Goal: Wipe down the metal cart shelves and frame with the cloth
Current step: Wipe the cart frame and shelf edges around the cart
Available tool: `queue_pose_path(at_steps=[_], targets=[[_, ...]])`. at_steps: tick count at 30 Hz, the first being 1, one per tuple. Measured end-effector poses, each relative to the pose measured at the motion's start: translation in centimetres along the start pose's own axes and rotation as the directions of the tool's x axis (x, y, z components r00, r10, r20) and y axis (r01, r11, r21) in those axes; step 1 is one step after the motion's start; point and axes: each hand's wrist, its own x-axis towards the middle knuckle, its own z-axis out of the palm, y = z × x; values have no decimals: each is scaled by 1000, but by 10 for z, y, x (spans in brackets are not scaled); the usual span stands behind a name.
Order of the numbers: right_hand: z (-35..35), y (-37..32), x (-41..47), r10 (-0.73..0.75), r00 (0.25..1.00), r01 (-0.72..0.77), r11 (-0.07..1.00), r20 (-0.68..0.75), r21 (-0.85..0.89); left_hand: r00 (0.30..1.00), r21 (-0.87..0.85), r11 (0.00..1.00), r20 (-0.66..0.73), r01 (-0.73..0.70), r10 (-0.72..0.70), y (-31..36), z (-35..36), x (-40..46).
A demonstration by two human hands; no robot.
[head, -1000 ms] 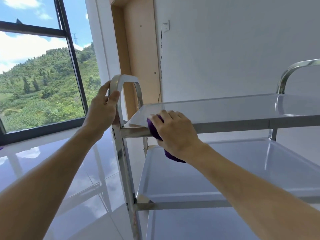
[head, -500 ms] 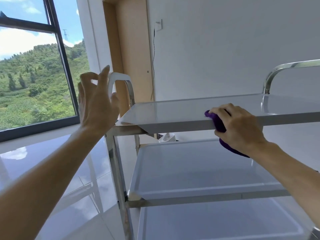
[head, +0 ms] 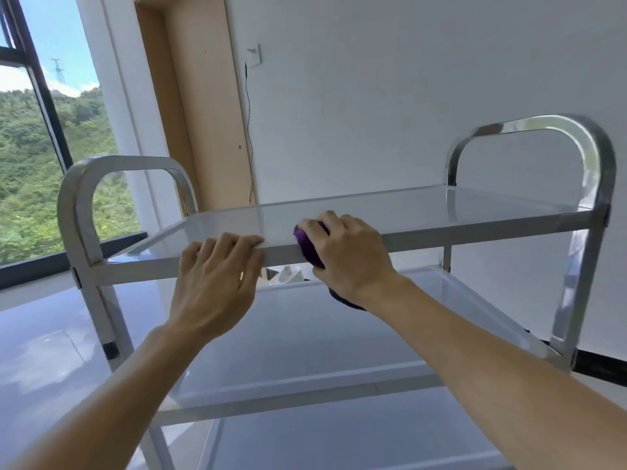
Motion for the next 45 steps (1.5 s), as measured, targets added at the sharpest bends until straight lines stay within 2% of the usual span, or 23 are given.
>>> queue_pose_path(at_steps=[7, 11, 15, 20, 24, 26, 29, 32, 34, 38, 41, 45], targets=[[-19, 63, -32, 67, 998, -66, 996, -5, 63, 999, -28, 1000, -47, -12, 11, -11, 2, -3], [-26, 110, -57, 156, 986, -156, 988, -52, 7, 997, -60, 998, -73, -6, 2, -10, 5, -2], [-21, 116, -60, 235, 971, -238, 969, -48, -59, 994, -61, 998, -103, 18, -25, -4, 11, 1], [-14, 61, -31, 174, 985, -173, 982, 3, -79, 991, -73, 996, -114, 56, -64, -3, 16, 3], [1, -5, 1, 1, 1000, 0, 995, 16, -100, 991, -38, 997, -115, 64, -68, -4, 16, 1], [2, -12, 6, -47, 999, 46, 995, -2, -92, 992, -12, 998, -109, 59, -60, -5, 13, 0], [-6, 16, -5, -57, 998, 57, 997, -2, -56, 994, 1, 999, -101, 48, -47, -11, 10, -2], [-19, 64, -30, 11, 1000, -11, 1000, 24, -25, 994, -9, 999, -105, 40, -41, -14, 10, -3], [-30, 101, -51, 106, 994, -106, 994, 5, -33, 994, -23, 999, -96, 44, -46, -14, 10, -2], [-51, 164, -86, 275, 961, -271, 955, 18, -119, 995, -21, 999, -84, 48, -50, -10, 7, -3], [-56, 173, -92, 287, 958, -280, 944, 18, -173, 993, -46, 995, -74, 87, -90, -3, 3, -2], [-56, 157, -94, 287, 958, -286, 942, -17, -174, 984, -174, 970, -32, 167, -175, 21, -8, 7]])
